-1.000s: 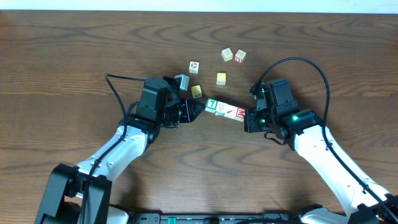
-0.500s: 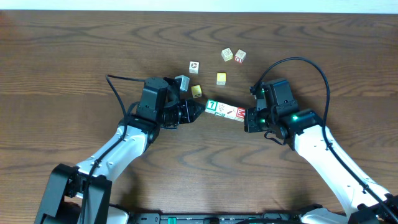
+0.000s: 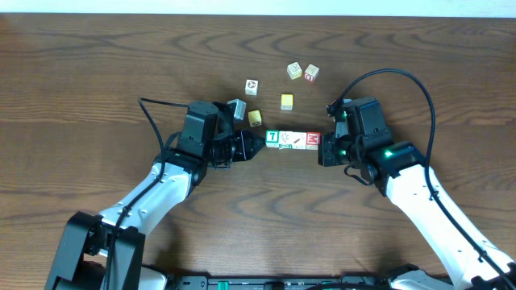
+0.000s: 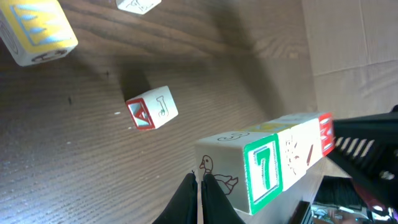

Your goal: Lift 4 blocks

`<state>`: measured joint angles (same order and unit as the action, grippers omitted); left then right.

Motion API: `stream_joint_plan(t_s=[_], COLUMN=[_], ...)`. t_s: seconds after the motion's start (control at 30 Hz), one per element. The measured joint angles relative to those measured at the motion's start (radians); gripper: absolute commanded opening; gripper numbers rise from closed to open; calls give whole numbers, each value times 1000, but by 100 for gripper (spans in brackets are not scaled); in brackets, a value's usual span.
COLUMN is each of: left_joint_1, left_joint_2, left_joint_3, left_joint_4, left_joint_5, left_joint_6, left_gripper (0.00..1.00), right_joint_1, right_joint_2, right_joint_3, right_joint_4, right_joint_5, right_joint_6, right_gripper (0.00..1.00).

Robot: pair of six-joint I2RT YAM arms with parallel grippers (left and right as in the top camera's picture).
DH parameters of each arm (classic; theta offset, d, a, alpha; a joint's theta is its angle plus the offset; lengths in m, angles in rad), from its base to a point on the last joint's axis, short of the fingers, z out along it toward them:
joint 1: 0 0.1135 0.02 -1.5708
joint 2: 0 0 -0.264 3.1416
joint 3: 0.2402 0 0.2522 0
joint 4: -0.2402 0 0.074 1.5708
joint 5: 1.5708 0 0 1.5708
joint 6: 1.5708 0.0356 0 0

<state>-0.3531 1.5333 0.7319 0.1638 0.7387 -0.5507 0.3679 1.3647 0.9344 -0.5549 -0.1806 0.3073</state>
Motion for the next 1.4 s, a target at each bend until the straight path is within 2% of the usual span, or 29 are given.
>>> stream_joint_plan(t_s=[1.4], left_joint_1=[0], left_joint_2=[-15], left_joint_3=[0], left_joint_4=[0], left_joint_5=[15], left_joint_6=[0], left_gripper=[7], right_joint_1=[0], right_joint_2=[-10], right_joint_3=[6], right_joint_4=[-3], right_joint_5=[14], right_joint_6=[0], right_gripper=[1])
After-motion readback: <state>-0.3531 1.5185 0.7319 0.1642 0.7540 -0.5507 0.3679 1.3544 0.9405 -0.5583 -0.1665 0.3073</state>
